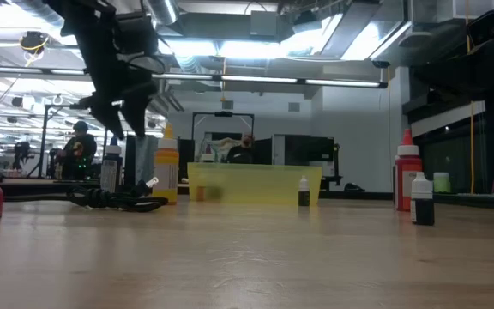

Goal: Pick & Place food coloring
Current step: Put the blue food coloring bottle into the yellow bin

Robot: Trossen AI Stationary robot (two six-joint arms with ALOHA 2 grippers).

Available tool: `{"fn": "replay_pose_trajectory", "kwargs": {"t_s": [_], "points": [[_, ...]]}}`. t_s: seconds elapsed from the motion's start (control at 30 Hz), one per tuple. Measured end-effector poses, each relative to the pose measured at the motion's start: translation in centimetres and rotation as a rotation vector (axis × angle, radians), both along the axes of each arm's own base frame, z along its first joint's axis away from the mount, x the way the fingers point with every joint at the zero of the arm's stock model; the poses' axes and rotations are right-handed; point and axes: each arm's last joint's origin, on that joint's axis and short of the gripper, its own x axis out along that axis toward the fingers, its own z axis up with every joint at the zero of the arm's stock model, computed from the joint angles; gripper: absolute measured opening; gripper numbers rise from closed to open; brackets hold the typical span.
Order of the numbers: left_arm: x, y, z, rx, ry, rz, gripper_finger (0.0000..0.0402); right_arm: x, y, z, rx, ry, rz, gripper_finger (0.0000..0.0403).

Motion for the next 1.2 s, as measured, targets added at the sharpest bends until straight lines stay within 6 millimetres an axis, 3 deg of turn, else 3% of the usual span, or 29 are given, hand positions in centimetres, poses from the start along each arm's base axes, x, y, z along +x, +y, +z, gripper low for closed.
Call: {"fn": "replay_pose_trajectory", "kwargs": {"t_s": [0.43, 1.0, 1.2], "points": [[-0.2, -1.6, -1.4, -0.043, 0.075, -0.002, 0.0306, 0.0, 0.0, 0.0, 0.000, -0.001, 0.000, 0.0056], [-0.4, -1.7, -2.8, -0.020, 0.120, -0.033, 0.0306, 0.0, 0.0, 0.0, 0.000, 0.000, 0.000, 0.0056], [-0.4, -1.7, -2.8, -0.015, 0.126, -0.036, 0.0271, 0.0, 0.0, 0.0, 0.000, 0.000, 0.000, 0.0056]]}}
